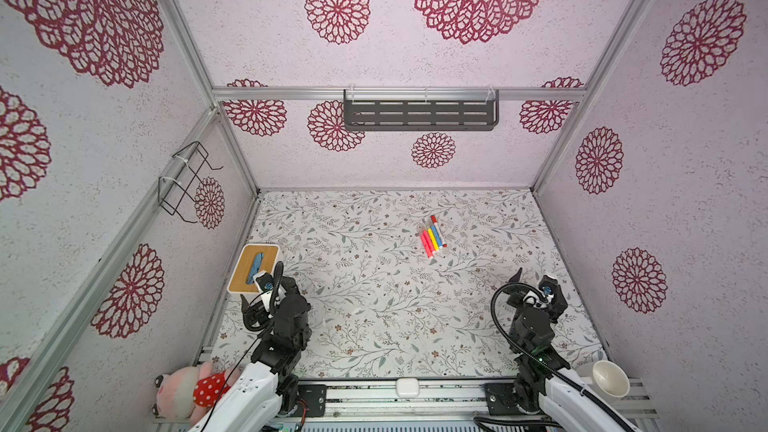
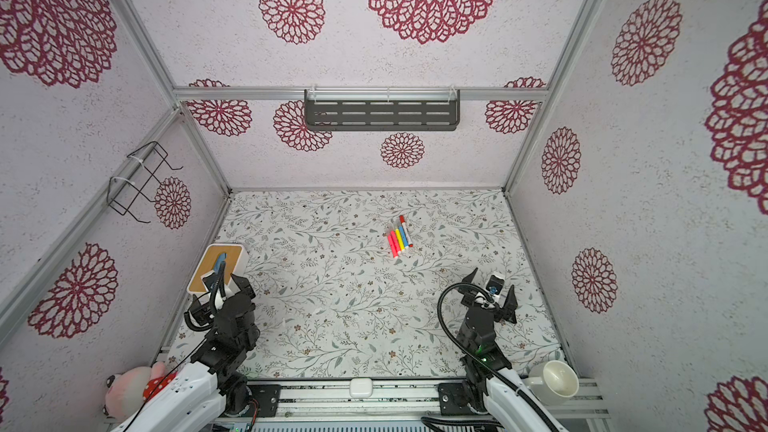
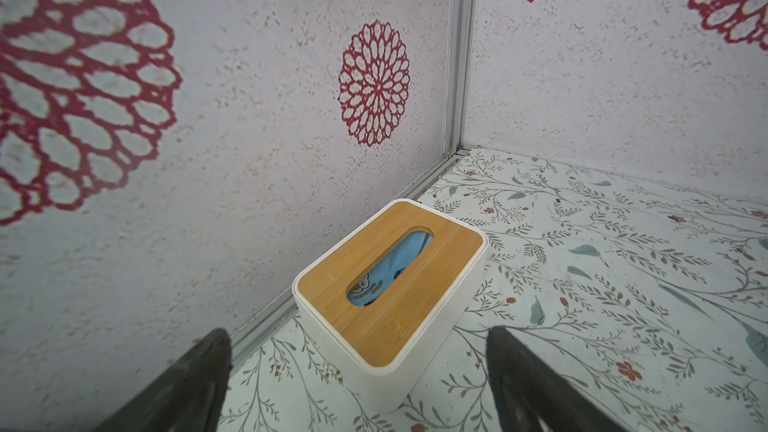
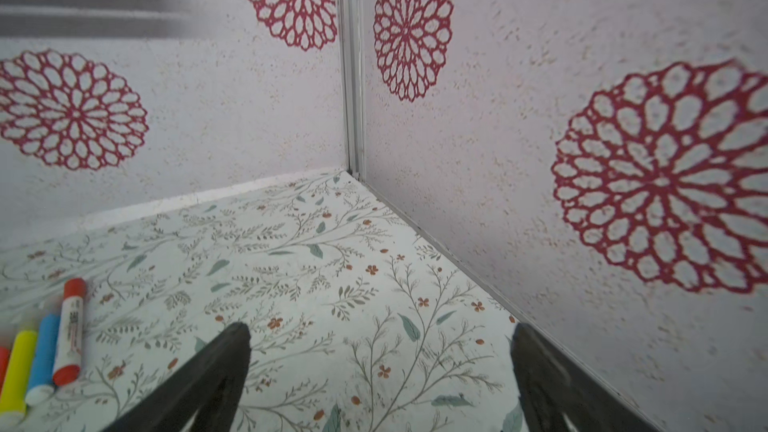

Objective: Insert the pens into the pen caps

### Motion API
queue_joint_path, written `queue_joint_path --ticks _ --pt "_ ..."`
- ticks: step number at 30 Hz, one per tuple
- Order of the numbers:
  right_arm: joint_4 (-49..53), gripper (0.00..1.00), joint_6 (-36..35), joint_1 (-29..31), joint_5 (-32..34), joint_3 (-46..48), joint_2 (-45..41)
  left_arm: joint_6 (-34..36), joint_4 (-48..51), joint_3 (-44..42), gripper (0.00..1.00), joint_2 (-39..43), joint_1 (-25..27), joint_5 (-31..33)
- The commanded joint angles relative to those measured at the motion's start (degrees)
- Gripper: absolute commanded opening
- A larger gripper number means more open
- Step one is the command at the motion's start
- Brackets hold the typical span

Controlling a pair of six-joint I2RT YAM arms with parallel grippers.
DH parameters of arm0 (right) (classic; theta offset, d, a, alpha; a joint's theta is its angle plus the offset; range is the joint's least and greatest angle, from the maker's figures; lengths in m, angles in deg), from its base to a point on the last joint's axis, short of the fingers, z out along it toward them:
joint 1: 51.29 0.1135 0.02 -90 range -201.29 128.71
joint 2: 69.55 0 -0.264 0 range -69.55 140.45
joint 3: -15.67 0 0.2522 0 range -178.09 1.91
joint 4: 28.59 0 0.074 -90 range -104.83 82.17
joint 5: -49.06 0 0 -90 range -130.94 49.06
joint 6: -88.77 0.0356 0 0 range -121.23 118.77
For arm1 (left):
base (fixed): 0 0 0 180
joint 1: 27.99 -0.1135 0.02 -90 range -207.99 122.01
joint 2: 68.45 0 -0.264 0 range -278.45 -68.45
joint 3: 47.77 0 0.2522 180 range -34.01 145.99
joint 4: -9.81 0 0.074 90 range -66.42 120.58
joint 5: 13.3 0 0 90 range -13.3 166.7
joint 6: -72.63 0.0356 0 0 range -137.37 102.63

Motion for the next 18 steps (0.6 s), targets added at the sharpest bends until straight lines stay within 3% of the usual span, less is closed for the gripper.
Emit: queue_joint_path --ticks 1,8,18 --pt "-8.69 0.99 0.44 -2.49 -1.90 8.23 -1.11 1.09 -5.43 -1.23 0.97 0.32 -2.53 -3.33" --pt "-8.06 0.99 4.28 -7.95 -6.71 8.32 -0.55 2.69 -13.34 -3.13 0.98 -1.89 -7.10 -7.84" --pt "-14.54 0.99 7.95 -13.97 -11.61 8.29 6.94 0.82 -16.71 -2.86 0.98 -5.87 -13.14 -14.57"
